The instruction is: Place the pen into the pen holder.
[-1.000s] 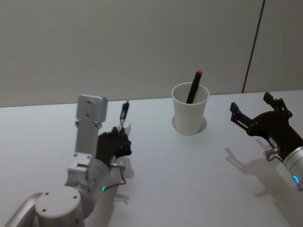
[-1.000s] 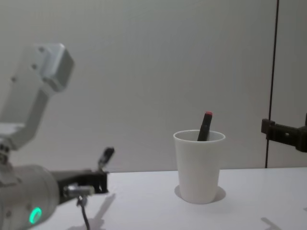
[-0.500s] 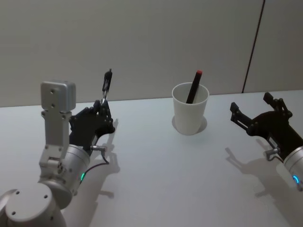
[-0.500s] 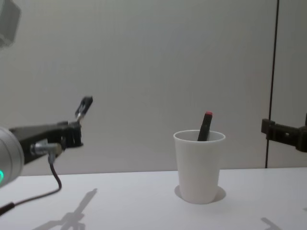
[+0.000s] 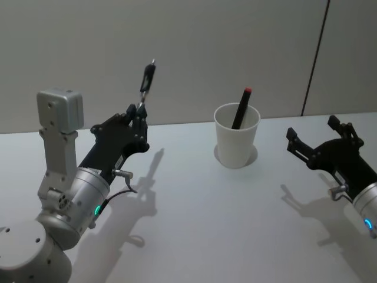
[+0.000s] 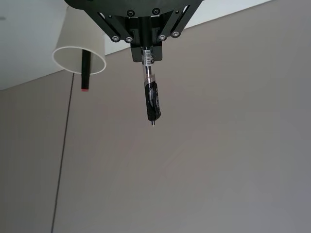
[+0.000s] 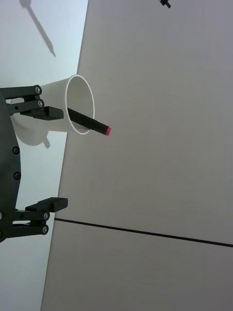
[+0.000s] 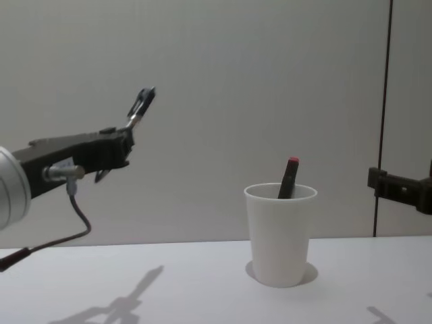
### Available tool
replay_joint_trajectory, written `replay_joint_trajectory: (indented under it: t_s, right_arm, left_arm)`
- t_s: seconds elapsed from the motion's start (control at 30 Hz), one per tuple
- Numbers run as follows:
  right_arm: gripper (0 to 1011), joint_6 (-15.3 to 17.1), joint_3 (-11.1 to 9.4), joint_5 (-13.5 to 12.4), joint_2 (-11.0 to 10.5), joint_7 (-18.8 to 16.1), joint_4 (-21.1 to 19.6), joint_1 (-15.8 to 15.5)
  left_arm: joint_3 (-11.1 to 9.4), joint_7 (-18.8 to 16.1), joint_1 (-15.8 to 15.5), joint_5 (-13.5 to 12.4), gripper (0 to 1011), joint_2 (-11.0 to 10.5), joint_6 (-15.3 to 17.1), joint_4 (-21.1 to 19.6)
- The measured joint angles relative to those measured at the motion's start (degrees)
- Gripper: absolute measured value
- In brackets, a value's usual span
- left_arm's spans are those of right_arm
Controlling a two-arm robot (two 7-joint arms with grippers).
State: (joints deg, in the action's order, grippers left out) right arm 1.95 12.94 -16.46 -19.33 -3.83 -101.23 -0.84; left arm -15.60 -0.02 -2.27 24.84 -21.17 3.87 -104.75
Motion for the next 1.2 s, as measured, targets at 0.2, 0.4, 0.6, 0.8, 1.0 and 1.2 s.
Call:
replay_joint_trajectory:
  t_s: [0.2,0.4,0.6,0.8,1.0,1.2]
  right_arm:
    - [1001,0.00,0.00,0.00,0.00,0.00,0.00,0.00]
    - [1001,0.00,0.00,0.00,0.00,0.00,0.00,0.00]
    - [1001,0.00,0.00,0.00,0.00,0.00,0.00,0.00]
    - [1001,0.00,0.00,0.00,0.00,0.00,0.00,0.00]
    - [1001,0.00,0.00,0.00,0.00,0.00,0.00,0.00]
    - [1001,0.00,0.00,0.00,0.00,0.00,0.00,0.00]
  left_arm:
    - [0.06,5.37,-0.94,0.82,121,0.03,-1.37,1.01]
    - [-0.14,10.32,-1.97,1.45,121,0.41,-2.08,2.10]
    - [-0.75,16.34,-3.38,2.24,121,1.18,-2.53,3.63]
    - [-1.42,21.63,-4.73,2.96,121,2.03,-2.58,5.12]
    - [-2.11,26.07,-5.97,3.62,121,2.92,-2.31,6.60]
    - [-2.84,29.19,-7.02,4.14,121,3.84,-1.96,7.86]
